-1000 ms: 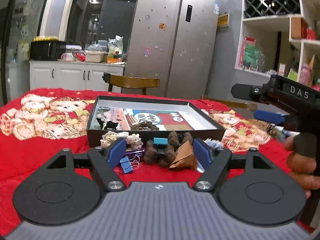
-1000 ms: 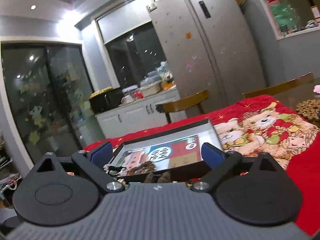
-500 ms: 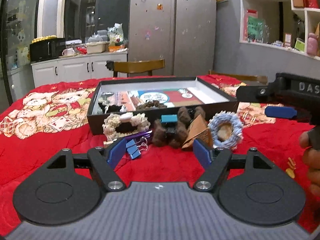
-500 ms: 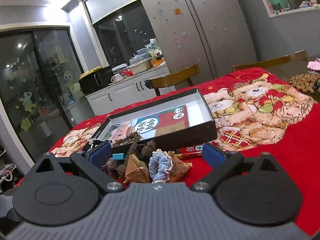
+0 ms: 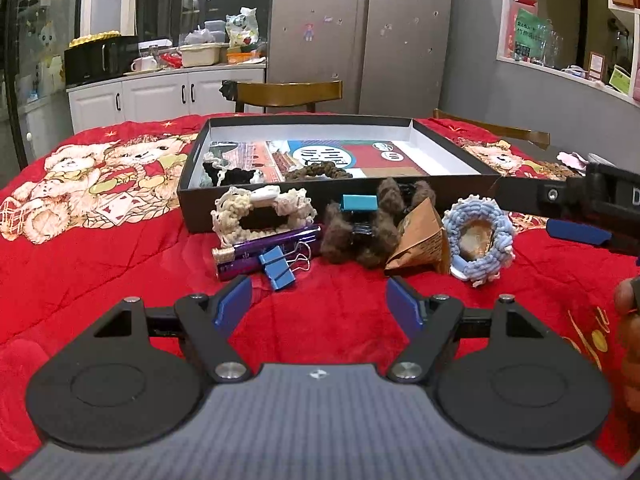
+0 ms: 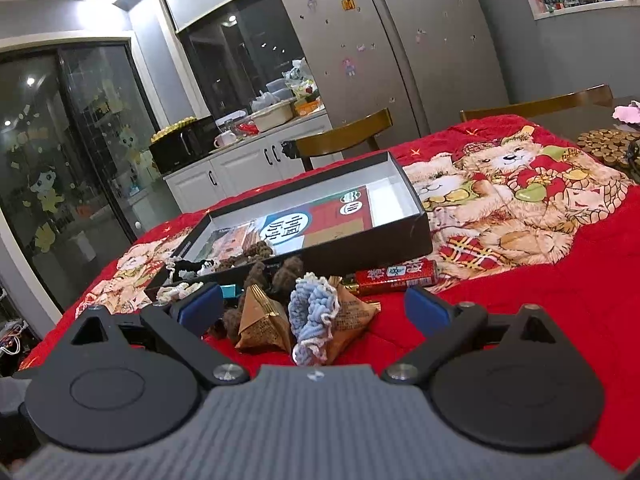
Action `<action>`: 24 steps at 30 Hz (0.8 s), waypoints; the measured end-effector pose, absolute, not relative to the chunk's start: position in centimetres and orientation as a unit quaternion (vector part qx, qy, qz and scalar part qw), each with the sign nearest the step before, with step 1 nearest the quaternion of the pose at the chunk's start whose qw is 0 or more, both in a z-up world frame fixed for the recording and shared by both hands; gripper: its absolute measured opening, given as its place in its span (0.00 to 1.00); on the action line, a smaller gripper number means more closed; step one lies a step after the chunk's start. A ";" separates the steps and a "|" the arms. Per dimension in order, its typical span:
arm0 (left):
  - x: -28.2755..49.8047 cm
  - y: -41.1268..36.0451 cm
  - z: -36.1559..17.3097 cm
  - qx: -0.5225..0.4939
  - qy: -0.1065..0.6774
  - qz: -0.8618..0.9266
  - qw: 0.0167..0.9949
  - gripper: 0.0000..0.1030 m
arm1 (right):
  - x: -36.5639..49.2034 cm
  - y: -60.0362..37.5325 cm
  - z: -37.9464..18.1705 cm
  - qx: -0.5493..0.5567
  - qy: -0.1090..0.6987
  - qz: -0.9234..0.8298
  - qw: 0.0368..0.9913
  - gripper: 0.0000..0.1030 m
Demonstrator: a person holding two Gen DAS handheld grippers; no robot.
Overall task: Organize objects
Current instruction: 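Withdraw both tools from the box back toward the remaining objects, then grasp blue binder clip with left tool while right tool grasps blue crochet ring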
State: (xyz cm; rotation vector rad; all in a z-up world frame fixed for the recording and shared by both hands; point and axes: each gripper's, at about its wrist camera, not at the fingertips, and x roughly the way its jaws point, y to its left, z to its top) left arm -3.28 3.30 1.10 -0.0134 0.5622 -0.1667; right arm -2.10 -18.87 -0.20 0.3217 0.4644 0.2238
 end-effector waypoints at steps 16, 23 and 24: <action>-0.2 5.5 0.6 -0.071 0.304 -0.076 0.947 0.76 | -1.7 -18.1 -1.3 0.150 0.263 0.131 0.944 0.69; 0.7 5.4 0.4 -0.064 0.307 -0.070 0.947 0.74 | -1.8 -17.8 -1.5 0.142 0.263 0.137 0.944 0.50; 0.7 5.2 0.4 -0.059 0.307 -0.072 0.947 0.71 | -1.8 -17.7 -1.5 0.141 0.263 0.139 0.944 0.48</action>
